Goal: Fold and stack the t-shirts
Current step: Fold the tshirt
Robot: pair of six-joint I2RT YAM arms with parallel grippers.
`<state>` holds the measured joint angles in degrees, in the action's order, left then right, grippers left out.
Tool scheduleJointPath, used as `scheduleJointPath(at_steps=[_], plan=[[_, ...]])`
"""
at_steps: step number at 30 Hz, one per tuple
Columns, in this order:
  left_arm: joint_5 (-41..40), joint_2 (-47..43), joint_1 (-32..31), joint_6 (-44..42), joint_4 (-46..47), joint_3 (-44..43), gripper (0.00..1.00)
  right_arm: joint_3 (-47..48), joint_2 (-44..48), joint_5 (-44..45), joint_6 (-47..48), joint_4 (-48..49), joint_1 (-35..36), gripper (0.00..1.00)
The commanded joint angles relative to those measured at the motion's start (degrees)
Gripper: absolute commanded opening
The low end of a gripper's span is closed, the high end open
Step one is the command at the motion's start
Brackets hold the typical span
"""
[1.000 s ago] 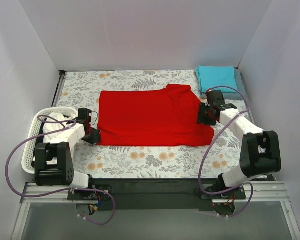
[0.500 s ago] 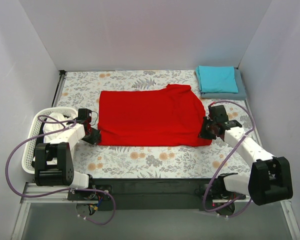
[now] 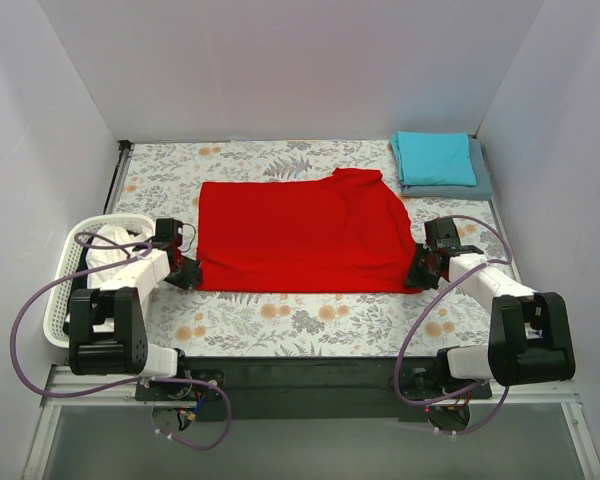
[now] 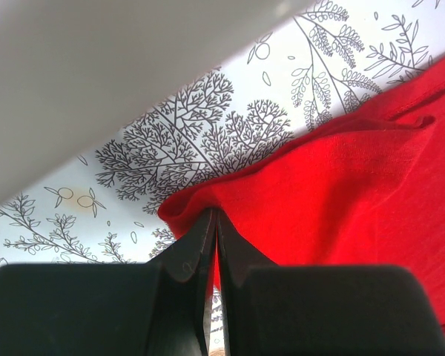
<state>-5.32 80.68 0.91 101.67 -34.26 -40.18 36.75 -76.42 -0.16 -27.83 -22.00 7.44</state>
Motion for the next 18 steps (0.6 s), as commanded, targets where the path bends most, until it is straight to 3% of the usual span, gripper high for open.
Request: scheduleJointPath(at_steps=[1, 11, 18], plan=[[-1.01, 1.23, -0.12, 0.28, -2.04, 3.62, 0.03, -1.07, 0.93, 1.22, 1.11, 0.29, -0.67, 0.24], [-1.53, -10.01, -0.12, 1.08, -7.48, 4.33, 0.06, 0.07, 7.78, -3.42, 2.34, -1.12, -0.67, 0.35], [1.36, -17.23, -0.12, -2.16, -6.88, -0.76, 0.13, 8.15, 6.38, -6.87, 3.84, -1.2, -0.15, 0.38]])
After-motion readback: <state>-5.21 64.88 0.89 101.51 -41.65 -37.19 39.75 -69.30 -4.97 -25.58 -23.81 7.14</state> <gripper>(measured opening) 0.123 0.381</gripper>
